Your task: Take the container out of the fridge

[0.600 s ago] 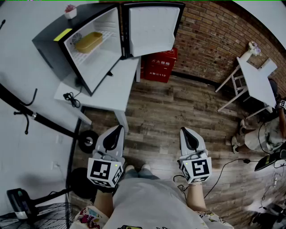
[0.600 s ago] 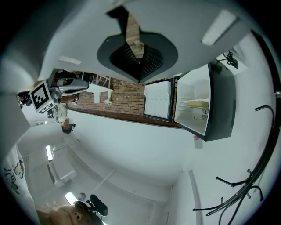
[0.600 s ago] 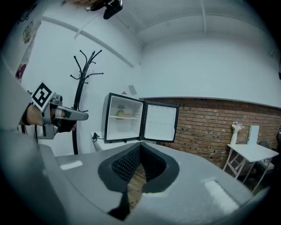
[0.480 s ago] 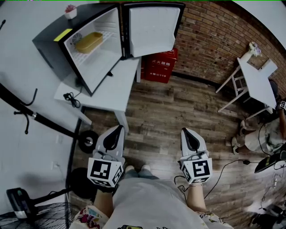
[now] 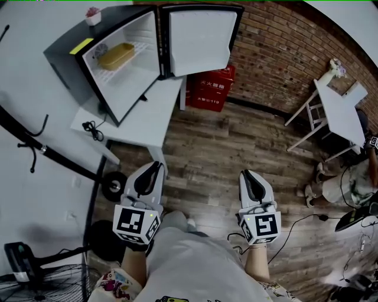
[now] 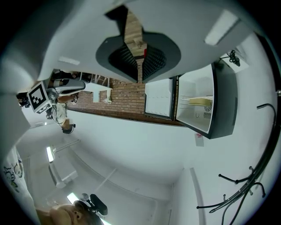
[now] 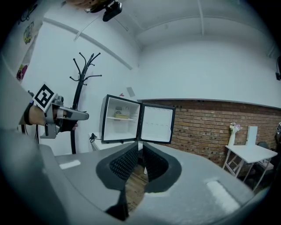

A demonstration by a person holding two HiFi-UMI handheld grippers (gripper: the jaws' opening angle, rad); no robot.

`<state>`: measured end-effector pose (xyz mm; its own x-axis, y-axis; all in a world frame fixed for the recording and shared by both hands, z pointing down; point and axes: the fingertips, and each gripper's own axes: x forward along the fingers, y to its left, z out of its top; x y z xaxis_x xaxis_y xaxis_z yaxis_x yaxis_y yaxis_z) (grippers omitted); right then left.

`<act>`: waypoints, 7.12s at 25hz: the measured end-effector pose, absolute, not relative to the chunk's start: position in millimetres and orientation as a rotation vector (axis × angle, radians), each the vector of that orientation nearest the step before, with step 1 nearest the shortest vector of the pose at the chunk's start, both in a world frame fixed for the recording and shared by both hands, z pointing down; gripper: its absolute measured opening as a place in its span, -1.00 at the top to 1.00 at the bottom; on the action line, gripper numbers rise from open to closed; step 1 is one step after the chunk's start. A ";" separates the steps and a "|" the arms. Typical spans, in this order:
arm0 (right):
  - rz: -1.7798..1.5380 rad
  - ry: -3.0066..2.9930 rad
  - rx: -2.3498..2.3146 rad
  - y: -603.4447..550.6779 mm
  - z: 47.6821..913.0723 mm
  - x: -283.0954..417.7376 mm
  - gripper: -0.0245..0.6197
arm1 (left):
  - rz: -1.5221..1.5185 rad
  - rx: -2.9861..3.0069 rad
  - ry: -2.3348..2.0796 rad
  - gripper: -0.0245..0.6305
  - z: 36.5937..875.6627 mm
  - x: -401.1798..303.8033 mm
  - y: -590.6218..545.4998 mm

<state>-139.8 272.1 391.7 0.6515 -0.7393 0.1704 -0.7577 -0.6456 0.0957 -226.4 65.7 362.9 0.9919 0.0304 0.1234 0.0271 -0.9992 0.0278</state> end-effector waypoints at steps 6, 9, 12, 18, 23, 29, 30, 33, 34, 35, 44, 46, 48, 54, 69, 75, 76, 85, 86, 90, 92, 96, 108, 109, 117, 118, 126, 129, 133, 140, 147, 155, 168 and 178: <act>0.177 -1.247 2.722 281.0 393.2 -130.1 0.70 | 0.193 3.119 0.038 0.76 362.1 -218.7 67.8; 0.187 -1.252 2.731 278.3 395.9 -120.4 0.62 | 0.200 3.123 0.035 0.72 361.0 -209.7 63.0; 0.193 -1.254 2.735 271.7 397.9 -104.3 0.54 | 0.196 3.126 0.033 0.69 366.6 -194.0 53.4; 0.190 -1.255 2.748 266.4 400.3 -64.2 0.49 | 0.193 3.131 0.032 0.63 371.5 -151.1 40.7; 0.184 -1.267 2.758 243.1 396.3 -25.3 0.45 | 0.181 3.132 0.038 0.60 370.9 -111.3 17.8; 0.186 -1.291 2.753 213.5 389.5 20.8 0.42 | 0.173 3.144 0.025 0.56 362.7 -66.5 -13.0; 0.186 -1.292 2.754 210.0 388.9 28.5 0.42 | 0.171 3.144 0.022 0.56 362.8 -60.0 -17.7; 0.189 -1.294 2.750 196.5 388.6 49.1 0.40 | 0.166 3.144 0.006 0.56 364.1 -41.4 -33.0; 0.190 -1.296 2.748 191.6 389.4 55.2 0.40 | 0.165 3.144 0.002 0.56 364.3 -35.9 -38.0; 0.190 -1.299 2.746 186.5 390.4 61.0 0.40 | 0.163 3.145 -0.004 0.55 364.4 -30.8 -43.1; 0.177 -1.376 2.704 135.9 392.9 92.7 0.36 | 0.171 3.137 -0.101 0.53 370.2 -15.9 -87.3; 0.183 -1.395 2.690 125.8 391.7 96.3 0.35 | 0.186 3.132 -0.121 0.53 371.6 -16.1 -93.1; 0.185 -1.418 2.673 116.5 391.4 98.7 0.34 | 0.193 3.126 -0.144 0.52 375.1 -18.3 -98.7; 0.169 -1.535 2.584 87.8 393.9 105.5 0.30 | 0.198 3.107 -0.272 0.51 373.9 -28.1 -113.3; 0.040 -2.073 2.178 -45.5 379.4 179.3 0.25 | 0.137 2.981 -0.938 0.48 362.0 -25.0 -164.1; -0.028 -2.280 1.925 -97.8 366.3 196.5 0.24 | 0.116 2.889 -1.180 0.47 359.7 -14.0 -168.8; -0.037 -2.311 1.883 -104.4 364.3 198.0 0.24 | 0.114 2.871 -1.221 0.47 358.9 -13.2 -167.5; -0.116 -2.550 1.517 -144.6 358.2 191.0 0.24 | 0.103 2.680 -1.580 0.47 351.8 -18.4 -150.4; -0.120 -2.570 1.485 -146.7 358.7 189.8 0.24 | 0.101 2.658 -1.613 0.47 351.4 -19.5 -147.3; -0.136 -2.629 1.380 -150.4 358.1 183.3 0.24 | 0.093 2.587 -1.710 0.47 353.7 -22.7 -135.6; -0.144 -2.651 1.337 -151.2 357.9 179.6 0.24 | 0.089 2.561 -1.741 0.47 354.5 -23.1 -131.0; -0.166 -2.679 1.273 -151.9 353.9 172.4 0.24 | 0.091 2.524 -1.778 0.47 354.7 -23.5 -124.2; -0.169 -2.685 1.316 -163.0 345.4 170.2 0.24 | 0.096 2.553 -1.755 0.47 348.8 -22.6 -128.1; -0.173 -2.683 1.322 -165.2 344.5 170.2 0.24 | 0.097 2.555 -1.752 0.47 349.0 -23.7 -129.4; -0.211 -2.662 1.345 -186.0 340.7 165.9 0.24 | 0.102 2.569 -1.742 0.47 348.7 -38.0 -142.5; -0.221 -2.657 1.340 -188.6 340.1 164.3 0.24 | 0.100 2.571 -1.742 0.47 348.1 -39.6 -143.8; -0.299 -2.629 1.276 -203.1 337.5 145.0 0.24 | 0.093 2.566 -1.729 0.47 351.5 -47.5 -149.2; -0.343 -2.611 1.235 -207.0 336.4 136.2 0.24 | 0.090 2.565 -1.718 0.47 353.1 -46.5 -150.2; -0.449 -2.584 1.162 -211.9 330.7 120.1 0.24 | 0.086 2.568 -1.704 0.47 356.0 -43.3 -151.3; -0.517 -2.536 1.090 -227.5 336.2 103.1 0.24 | 0.072 2.564 -1.689 0.47 360.7 -38.5 -152.7; -0.593 -2.434 1.008 -246.3 351.0 91.5 0.24 | 0.059 2.568 -1.671 0.47 363.4 -31.2 -156.5; -0.689 -2.313 0.977 -271.1 356.1 88.0 0.24 | 0.038 2.572 -1.665 0.47 363.4 -25.7 -161.5; -0.832 -2.155 0.902 -303.7 348.4 84.5 0.24 | 0.026 2.572 -1.667 0.47 363.2 -23.9 -166.3; -0.901 -2.029 0.792 -316.5 358.8 81.5 0.24 | 0.027 2.574 -1.656 0.47 363.7 -21.7 -169.2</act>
<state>81.5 -316.5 358.8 -0.5149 -0.7641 0.3887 -0.2241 0.5576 0.7993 -21.7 -169.2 363.7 0.4151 -0.9079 0.0586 -0.9093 -0.4120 0.0586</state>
